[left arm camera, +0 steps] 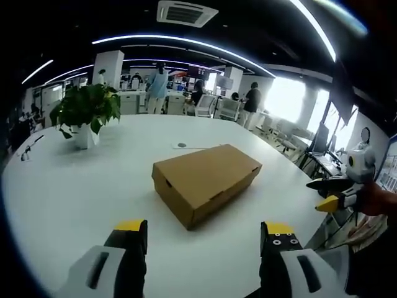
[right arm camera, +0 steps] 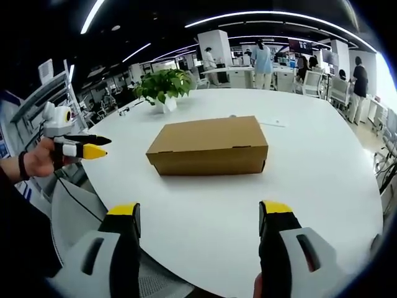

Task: Operate the shoe box by opening the lid, removing the specified soft item, and placing it in the target area until the item is outside and the box remains undamaged.

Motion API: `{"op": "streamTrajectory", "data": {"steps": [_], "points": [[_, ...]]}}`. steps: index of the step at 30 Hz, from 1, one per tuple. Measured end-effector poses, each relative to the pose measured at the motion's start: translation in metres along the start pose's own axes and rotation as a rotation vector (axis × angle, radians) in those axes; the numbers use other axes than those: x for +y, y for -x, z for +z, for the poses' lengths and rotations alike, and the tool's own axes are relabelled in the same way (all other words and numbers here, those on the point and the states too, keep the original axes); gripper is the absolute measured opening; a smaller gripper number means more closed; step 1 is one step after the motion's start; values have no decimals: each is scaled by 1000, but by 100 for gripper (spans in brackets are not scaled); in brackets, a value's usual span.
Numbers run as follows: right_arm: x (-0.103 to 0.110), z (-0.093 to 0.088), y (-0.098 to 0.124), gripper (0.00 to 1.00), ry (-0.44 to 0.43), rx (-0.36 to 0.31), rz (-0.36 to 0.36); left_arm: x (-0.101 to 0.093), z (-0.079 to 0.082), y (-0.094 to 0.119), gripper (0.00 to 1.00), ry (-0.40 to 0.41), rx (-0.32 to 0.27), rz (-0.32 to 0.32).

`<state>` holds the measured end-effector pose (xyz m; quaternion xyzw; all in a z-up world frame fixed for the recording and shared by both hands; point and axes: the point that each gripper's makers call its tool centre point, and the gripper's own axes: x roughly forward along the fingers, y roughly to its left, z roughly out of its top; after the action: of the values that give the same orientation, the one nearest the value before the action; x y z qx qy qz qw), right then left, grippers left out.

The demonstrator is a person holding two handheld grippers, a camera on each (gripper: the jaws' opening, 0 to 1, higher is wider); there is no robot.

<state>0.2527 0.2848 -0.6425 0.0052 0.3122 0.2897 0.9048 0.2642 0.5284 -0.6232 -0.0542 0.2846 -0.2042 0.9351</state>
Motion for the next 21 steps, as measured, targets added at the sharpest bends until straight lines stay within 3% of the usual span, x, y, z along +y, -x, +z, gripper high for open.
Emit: {"op": "streamTrajectory", "data": {"steps": [13,21], "points": [[-4,0,-9,74,-5,12,8,4,-5,-5,76,11,17,8],[-27,7,-18,74,-12,17,-5,9,-1,-14,76,24,19,11]]}}
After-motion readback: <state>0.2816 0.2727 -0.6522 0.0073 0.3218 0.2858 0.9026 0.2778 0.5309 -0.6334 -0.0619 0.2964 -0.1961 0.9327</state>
